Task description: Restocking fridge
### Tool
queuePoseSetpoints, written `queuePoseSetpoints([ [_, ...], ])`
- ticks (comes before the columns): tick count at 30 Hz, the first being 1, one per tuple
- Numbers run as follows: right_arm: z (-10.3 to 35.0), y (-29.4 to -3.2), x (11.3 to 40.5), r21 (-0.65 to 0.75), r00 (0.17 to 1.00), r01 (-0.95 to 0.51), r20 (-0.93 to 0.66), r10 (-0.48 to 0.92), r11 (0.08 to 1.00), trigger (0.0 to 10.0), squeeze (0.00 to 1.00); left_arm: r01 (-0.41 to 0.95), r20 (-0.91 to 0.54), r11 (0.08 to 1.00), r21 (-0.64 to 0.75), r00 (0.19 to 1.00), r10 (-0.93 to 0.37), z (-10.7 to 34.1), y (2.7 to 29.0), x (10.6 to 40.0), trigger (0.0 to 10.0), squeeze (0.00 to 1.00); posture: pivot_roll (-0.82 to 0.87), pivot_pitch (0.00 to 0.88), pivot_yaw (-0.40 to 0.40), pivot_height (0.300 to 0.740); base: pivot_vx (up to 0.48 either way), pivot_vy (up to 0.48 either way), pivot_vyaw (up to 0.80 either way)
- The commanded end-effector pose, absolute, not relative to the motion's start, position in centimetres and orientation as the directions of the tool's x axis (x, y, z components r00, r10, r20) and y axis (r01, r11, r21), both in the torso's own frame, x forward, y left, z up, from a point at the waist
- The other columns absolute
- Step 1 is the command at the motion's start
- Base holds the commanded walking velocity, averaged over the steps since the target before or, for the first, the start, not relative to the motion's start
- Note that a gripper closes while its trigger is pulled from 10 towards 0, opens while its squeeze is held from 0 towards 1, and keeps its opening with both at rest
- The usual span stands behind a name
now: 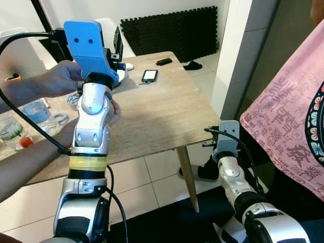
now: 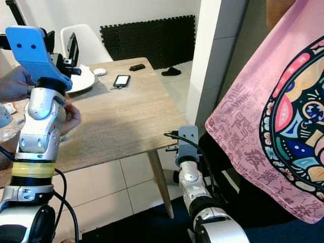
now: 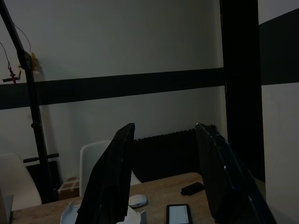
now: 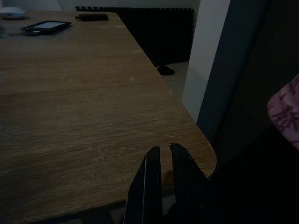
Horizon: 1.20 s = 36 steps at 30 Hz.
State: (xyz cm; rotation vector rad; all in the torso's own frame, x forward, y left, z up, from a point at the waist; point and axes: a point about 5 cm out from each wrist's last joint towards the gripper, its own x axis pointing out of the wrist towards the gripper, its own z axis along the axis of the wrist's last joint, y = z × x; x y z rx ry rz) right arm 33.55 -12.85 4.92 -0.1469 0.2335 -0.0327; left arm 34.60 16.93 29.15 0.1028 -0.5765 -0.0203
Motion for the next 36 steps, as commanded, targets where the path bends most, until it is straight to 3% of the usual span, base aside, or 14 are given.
queuePoseSetpoints([
  [1,4.12,-12.86,33.06,-0.157,0.963,0.011,-0.263,-0.053,0.987,10.0,0.0,-0.022,0.522,0.994,0.106,0.852,-0.037,28.71,17.3,34.6,10.0,0.0,0.08,0.0,0.034,0.74,0.0,0.0,0.0],
  [36,3.96,-12.87,32.97,-0.162,0.961,0.008,-0.271,-0.053,0.987,10.0,0.0,-0.024,0.522,0.994,0.105,0.852,-0.035,28.75,17.31,34.62,10.0,0.0,0.08,0.0,0.033,0.74,0.0,0.0,0.0],
])
